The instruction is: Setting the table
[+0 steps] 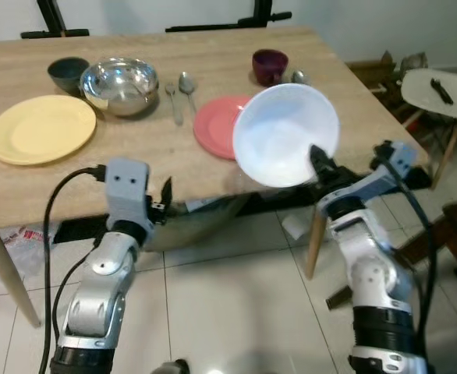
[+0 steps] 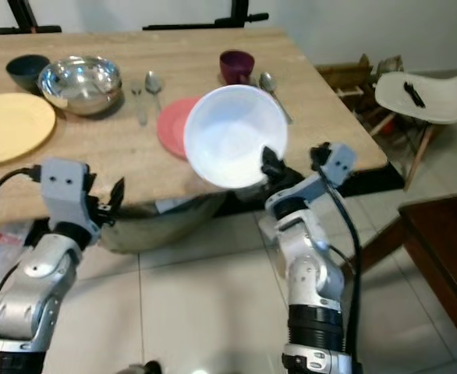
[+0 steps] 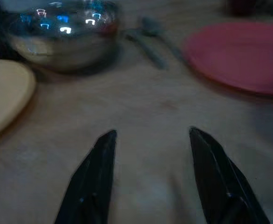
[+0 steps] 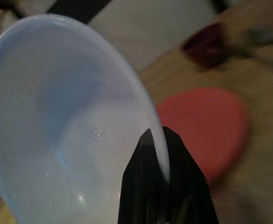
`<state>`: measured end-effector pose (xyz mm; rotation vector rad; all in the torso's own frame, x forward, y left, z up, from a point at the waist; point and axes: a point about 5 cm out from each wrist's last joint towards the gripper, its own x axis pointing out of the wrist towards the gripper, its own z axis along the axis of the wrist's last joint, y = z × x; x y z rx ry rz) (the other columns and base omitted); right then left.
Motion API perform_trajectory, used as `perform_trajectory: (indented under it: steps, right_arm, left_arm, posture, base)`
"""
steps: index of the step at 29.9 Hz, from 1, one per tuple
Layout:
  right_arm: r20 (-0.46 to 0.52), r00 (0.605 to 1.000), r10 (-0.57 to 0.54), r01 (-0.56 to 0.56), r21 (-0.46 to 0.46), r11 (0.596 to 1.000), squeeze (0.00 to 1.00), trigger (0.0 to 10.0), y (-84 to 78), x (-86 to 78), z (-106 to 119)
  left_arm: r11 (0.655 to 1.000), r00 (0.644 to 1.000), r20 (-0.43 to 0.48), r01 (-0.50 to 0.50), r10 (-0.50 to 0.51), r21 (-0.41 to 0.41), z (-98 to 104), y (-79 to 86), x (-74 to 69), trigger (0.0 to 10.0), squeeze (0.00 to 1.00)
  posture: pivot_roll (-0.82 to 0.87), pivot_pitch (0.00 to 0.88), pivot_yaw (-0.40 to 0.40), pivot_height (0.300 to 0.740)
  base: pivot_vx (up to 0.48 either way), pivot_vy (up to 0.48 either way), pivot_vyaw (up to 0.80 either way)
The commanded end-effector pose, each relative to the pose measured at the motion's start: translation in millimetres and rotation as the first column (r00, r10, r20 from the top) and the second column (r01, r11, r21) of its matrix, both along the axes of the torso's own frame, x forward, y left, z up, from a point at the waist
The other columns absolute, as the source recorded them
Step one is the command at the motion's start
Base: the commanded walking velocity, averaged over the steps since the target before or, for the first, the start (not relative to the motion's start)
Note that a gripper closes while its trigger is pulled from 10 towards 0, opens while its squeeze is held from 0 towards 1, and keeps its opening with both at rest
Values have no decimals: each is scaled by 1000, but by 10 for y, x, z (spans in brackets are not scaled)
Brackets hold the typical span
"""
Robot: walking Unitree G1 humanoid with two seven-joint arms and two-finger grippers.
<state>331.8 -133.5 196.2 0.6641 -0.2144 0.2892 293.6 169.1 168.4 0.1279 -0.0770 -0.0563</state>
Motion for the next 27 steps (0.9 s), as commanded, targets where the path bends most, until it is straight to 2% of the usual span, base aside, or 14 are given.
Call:
perform_trajectory:
  steps: [1,9,10,14,17,18,21,22,23,25,27]
  right_arm:
    - [-8,999,-45,45,-2,999,0,10000,-142,-28,-40]
    - [47,997,-62,63,-25,998,0,10000,-199,-24,86]
    - [75,995,-63,66,-39,997,0,10000,-203,-21,153]
    - [101,993,-53,59,-57,997,0,10000,-189,-23,214]
    - [127,992,2,5,-57,998,0,10000,-149,-40,282]
    - [130,989,72,-63,-77,995,0,10000,-102,-54,313]
    - [114,989,90,-77,-113,991,0,10000,-80,-46,299]
    - [66,997,40,-29,-168,985,0,10000,-95,13,253]
    - [54,998,26,-16,-181,983,0,10000,-101,29,241]
    - [7,1000,11,-9,-162,987,0,10000,-124,75,234]
    - [26,999,-42,46,-190,981,0,10000,-183,147,306]
  left_arm:
    - [999,999,9,42,-42,4,-6,-107,-13,10000,0]
    - [992,991,86,95,-102,82,165,-153,-50,10000,0]
    - [985,983,120,128,-142,117,240,-204,-60,10000,0]
    - [980,976,144,145,-164,135,301,-233,-60,10000,0]
    - [972,966,177,158,-188,174,376,-257,-61,10000,0]
    - [962,955,209,166,-212,217,450,-271,-60,10000,0]
    - [958,949,225,167,-220,234,496,-259,-55,10000,0]
    - [954,945,236,168,-228,250,556,-208,-45,10000,0]
    - [952,944,238,168,-230,255,571,-195,-43,10000,0]
    - [951,938,248,179,-243,254,638,-152,-45,10000,0]
    - [936,924,232,246,-305,250,724,-128,-54,10000,0]
  posture:
    - [-100,72,15,740]
    - [-98,74,17,740]
    - [-94,74,15,740]
    - [-95,73,15,740]
    - [-95,73,15,740]
    - [-96,73,15,740]
    - [-95,73,15,740]
    - [-94,73,14,740]
    - [-94,73,14,740]
    - [-93,73,11,740]
    - [-92,72,10,740]
  base:
    - [480,0,0]
    - [480,0,0]
    - [349,0,0]
    - [346,0,0]
    - [338,0,0]
    - [300,0,0]
    - [172,0,0]
    - [0,0,0]
    - [0,0,0]
    - [0,0,0]
    - [0,0,0]
